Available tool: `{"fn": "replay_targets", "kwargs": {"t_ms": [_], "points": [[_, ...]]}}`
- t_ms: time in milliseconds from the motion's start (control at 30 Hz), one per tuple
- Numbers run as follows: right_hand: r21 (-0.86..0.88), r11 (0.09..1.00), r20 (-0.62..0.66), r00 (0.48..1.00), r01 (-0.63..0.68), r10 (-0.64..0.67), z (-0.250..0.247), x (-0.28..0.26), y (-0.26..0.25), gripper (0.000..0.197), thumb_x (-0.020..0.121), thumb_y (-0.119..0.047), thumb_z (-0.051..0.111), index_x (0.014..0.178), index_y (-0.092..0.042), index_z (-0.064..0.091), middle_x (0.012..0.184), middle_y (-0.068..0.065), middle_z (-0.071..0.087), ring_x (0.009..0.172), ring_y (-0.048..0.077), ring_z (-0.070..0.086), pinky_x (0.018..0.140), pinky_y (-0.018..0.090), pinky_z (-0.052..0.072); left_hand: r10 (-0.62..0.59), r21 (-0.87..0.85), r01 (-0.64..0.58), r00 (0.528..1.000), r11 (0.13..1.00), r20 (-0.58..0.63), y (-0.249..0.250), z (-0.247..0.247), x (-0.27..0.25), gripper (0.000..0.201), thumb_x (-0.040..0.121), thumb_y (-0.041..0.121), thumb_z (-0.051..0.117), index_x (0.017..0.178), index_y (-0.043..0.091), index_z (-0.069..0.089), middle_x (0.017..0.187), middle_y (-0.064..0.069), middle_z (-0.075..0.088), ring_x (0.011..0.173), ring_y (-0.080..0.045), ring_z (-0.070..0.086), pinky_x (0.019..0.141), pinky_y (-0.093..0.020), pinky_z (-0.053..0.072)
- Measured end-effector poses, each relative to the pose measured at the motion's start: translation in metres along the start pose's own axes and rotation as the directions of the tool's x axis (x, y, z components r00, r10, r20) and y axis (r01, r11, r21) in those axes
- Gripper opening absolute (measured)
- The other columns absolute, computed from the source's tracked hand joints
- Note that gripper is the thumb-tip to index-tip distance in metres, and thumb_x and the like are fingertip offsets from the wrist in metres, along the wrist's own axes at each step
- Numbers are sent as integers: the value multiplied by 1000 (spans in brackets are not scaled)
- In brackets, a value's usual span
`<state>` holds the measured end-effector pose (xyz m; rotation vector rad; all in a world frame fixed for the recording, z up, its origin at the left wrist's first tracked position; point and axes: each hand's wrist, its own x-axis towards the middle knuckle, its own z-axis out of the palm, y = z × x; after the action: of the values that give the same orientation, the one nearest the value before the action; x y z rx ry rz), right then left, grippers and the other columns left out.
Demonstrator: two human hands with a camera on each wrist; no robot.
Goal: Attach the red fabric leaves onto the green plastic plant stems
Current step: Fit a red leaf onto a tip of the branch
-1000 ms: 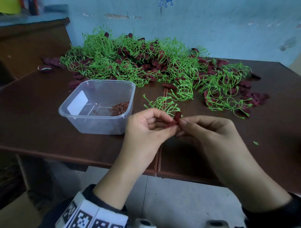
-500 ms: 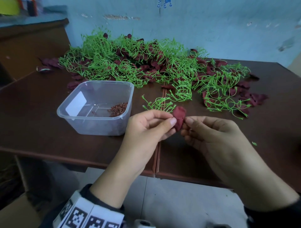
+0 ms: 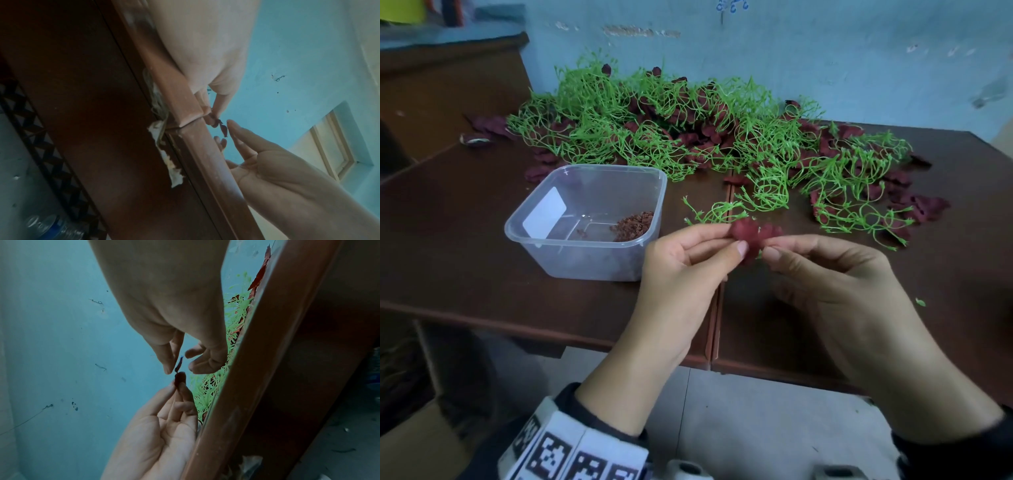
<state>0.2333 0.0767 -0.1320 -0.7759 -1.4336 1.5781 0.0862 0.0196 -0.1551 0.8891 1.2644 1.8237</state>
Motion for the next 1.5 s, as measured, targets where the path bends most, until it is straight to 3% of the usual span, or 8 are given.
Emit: {"fn": "replay_targets", "kwargs": {"t_ms": [267, 433, 567, 667, 900, 1033, 1267, 1500], "points": [[-35, 999, -15, 1000, 21, -21, 1, 2, 2, 19, 65, -21, 81, 81, -12, 80, 89, 15, 77, 97, 36, 71, 98, 62, 50, 60, 54, -66, 992, 996, 110, -3, 1, 0, 27, 85, -10, 71, 110, -1, 74, 105, -15, 77, 105, -26, 73, 96, -28, 57], [-10, 999, -9, 999, 39, -39, 1, 3, 2, 27, 60, -27, 83, 82, -11, 80, 91, 20, 75, 101, 50, 65, 96, 66, 48, 52, 78, -64, 988, 995, 146, -2, -1, 0, 20, 92, -2, 68, 102, 13, 78, 95, -2, 79, 91, -7, 72, 82, -19, 54], [-47, 994, -2, 995, 98, -98, -1, 5, 4, 27, 63, -28, 83, 84, -11, 80, 89, 25, 74, 97, 60, 59, 91, 73, 46, 5, 108, -27, 982, 994, 191, -2, -3, 1, 17, 98, 15, 64, 106, 10, 79, 99, -7, 77, 98, -17, 69, 101, -48, 55], [-100, 987, -11, 992, 122, -124, -3, 4, 3, 21, 66, -24, 81, 82, -12, 81, 87, 16, 77, 92, 45, 69, 93, 62, 52, -32, 107, 9, 975, 994, 218, -3, -3, 1, 21, 99, 17, 63, 114, 9, 76, 108, -12, 77, 107, -25, 69, 106, -55, 50], [-336, 896, -4, 951, 290, -310, -6, 4, -2, 6, 75, -14, 81, 80, -15, 79, 79, -4, 77, 78, 8, 73, 76, 21, 54, -56, 77, 38, 965, 996, 257, -2, -3, 1, 26, 99, 5, 59, 123, 4, 70, 116, -9, 76, 115, -22, 70, 104, -37, 53], [-444, 830, -16, 923, 337, -384, -8, 2, -5, 5, 77, -13, 81, 79, -17, 78, 76, -8, 76, 74, 6, 72, 71, 18, 55, -4, 119, -31, 959, 992, 284, -3, -2, 1, 26, 100, 10, 62, 124, 6, 72, 118, -6, 76, 119, -24, 68, 108, -45, 49], [-471, 824, -12, 932, 315, -362, -7, 0, -9, 8, 79, -12, 80, 78, -19, 76, 73, -11, 75, 65, 6, 70, 62, 15, 53, 198, 234, -235, 965, 943, 173, 0, -1, -3, 21, 91, 8, 73, 111, 7, 78, 101, 3, 80, 101, -10, 74, 90, -21, 56], [-409, 875, -9, 957, 260, -289, -5, 0, -6, 21, 78, -13, 81, 93, -14, 66, 78, 2, 75, 73, 14, 73, 67, 24, 56, 92, 258, -158, 963, 953, 252, 2, 0, -3, 13, 99, 6, 62, 99, 11, 73, 95, -3, 78, 95, -15, 72, 91, -27, 57]]}}
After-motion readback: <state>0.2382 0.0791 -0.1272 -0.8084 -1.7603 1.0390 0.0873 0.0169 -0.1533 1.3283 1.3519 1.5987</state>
